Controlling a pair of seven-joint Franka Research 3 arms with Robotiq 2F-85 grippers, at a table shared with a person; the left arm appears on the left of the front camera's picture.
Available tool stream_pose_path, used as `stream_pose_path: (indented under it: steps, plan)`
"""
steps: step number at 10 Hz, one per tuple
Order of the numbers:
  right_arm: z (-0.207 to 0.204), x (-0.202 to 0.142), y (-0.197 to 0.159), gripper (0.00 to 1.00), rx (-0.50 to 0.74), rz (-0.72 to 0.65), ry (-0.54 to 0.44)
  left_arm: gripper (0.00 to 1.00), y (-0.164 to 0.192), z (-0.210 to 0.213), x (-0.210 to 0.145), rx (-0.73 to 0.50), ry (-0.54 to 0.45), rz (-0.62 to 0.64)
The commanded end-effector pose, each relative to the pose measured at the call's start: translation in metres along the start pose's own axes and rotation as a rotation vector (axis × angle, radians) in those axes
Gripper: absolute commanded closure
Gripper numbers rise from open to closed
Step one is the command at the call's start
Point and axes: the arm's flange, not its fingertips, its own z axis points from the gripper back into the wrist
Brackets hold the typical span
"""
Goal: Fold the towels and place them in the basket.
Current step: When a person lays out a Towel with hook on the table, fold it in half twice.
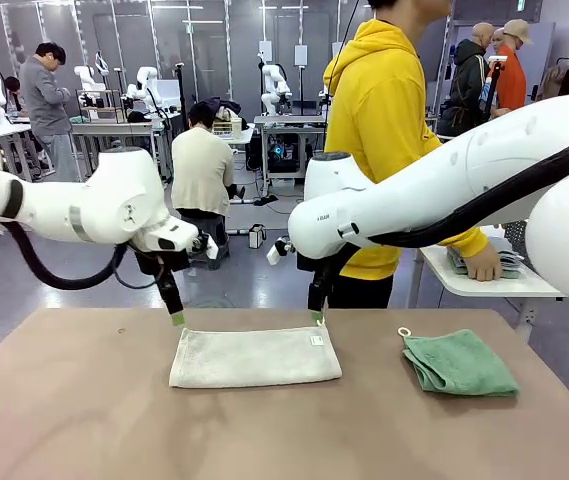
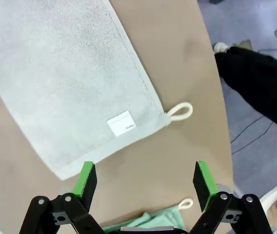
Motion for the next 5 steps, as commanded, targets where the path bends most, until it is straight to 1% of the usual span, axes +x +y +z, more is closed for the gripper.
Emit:
stream_pose_path:
  steps: [1, 2, 3, 4, 5]
  plan:
    - [0.014, -0.019, 0.018, 0.0, 0.021, -0.167, 0.008, 0.0, -0.034, 0.025, -0.041, -0.05, -0.043, 0.115]
    - [0.016, -0.025, 0.026, 0.0, 0.029, -0.25, 0.006, 0.0, -0.053, 0.033, -0.061, -0.023, -0.049, 0.196]
    - [0.013, -0.03, 0.034, 0.0, 0.047, -0.381, 0.012, 0.0, -0.08, 0.041, -0.08, 0.029, -0.047, 0.276]
    - [0.006, -0.033, 0.04, 0.0, 0.06, -0.473, 0.019, 0.0, -0.106, 0.05, -0.097, 0.083, -0.064, 0.359]
    - [0.001, -0.035, 0.041, 0.0, 0.032, -0.536, 0.007, 0.0, -0.123, 0.055, -0.108, 0.096, -0.091, 0.384]
